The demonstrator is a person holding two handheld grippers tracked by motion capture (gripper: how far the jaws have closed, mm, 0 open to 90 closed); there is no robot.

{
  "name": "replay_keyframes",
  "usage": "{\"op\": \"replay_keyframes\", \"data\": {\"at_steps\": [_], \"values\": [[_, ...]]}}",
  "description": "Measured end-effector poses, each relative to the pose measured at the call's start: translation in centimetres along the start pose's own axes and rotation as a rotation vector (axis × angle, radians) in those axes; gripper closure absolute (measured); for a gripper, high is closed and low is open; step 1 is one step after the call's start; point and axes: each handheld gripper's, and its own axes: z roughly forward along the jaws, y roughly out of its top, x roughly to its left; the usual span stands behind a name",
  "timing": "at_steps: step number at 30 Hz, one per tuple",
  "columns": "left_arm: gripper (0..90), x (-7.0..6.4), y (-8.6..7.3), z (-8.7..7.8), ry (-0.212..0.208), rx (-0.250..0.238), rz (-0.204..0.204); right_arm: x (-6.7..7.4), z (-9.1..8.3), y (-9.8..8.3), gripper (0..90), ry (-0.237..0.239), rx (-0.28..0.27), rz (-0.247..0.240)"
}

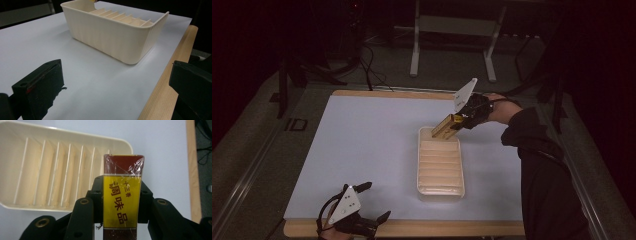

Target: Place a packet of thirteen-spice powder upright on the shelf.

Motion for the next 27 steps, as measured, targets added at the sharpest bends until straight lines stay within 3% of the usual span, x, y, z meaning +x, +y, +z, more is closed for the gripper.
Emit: {"op": "replay_keyframes", "data": {"at_steps": [12,22,27], "values": [[0.0,0.0,-0.1,0.0,-0.004,0.004,-0.006,-0.9,4.1,-1.1,67.6,0.029,0.067,0.034],[0.0,0.0,-0.1,0.1,-0.01,0.006,-0.003,-1.7,6.8,-0.1,67.5,0.074,0.145,0.083],[0.0,0.0,-0.1,0.1,-0.012,0.007,-0.002,-1.7,8.4,0.8,67.5,0.087,0.182,0.079]]}}
